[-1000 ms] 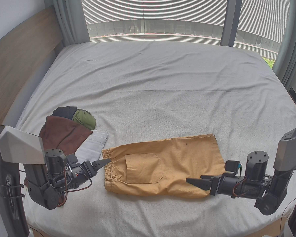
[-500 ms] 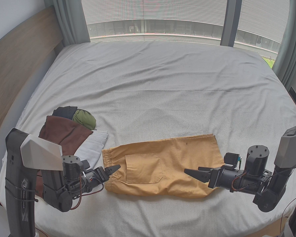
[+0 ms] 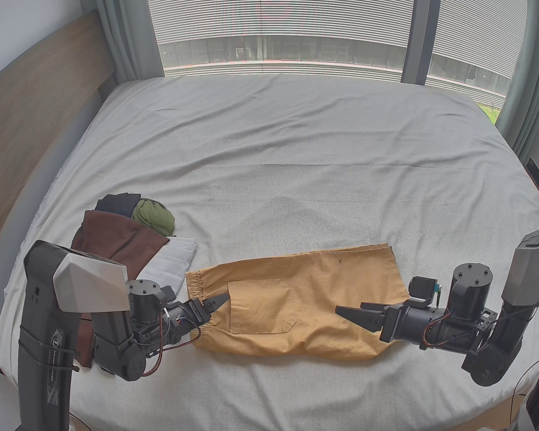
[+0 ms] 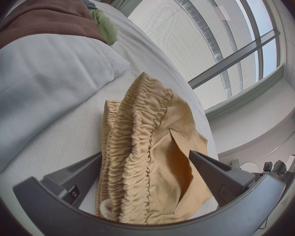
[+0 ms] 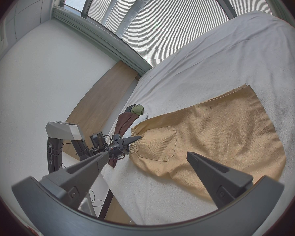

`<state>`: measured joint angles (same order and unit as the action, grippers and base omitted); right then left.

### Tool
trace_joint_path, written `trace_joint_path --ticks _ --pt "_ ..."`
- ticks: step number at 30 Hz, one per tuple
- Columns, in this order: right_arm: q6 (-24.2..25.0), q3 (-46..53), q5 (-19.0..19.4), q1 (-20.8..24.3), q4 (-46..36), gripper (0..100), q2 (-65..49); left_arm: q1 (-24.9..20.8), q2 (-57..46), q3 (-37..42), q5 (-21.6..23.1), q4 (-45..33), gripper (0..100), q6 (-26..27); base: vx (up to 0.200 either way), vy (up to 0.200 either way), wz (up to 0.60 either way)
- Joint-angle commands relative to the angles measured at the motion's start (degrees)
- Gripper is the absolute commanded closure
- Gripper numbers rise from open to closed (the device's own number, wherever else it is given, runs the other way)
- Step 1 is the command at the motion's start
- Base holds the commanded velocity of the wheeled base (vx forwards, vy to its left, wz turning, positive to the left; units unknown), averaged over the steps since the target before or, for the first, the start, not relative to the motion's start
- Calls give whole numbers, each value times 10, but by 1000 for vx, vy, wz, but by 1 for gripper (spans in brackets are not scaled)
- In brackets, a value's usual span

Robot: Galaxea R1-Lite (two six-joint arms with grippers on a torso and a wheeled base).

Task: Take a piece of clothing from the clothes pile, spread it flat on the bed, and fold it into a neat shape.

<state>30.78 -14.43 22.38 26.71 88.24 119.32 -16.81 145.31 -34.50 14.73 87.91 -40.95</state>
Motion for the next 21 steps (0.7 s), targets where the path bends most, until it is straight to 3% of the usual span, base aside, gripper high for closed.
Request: trace_joint_path --ticks 1,14,15,21 --pt "0 0 0 3 0 0 0 -1 4 -7 1 1 0 -3 0 0 0" --pt "0 1 -1 4 0 0 4 0 3 -12 3 4 0 -31 0 0 0" --pt "0 1 -1 4 0 0 3 0 3 -12 3 3 100 -32 0 0 0" --pt "0 0 -1 4 0 0 2 -1 3 -12 6 2 100 -31 0 0 0"
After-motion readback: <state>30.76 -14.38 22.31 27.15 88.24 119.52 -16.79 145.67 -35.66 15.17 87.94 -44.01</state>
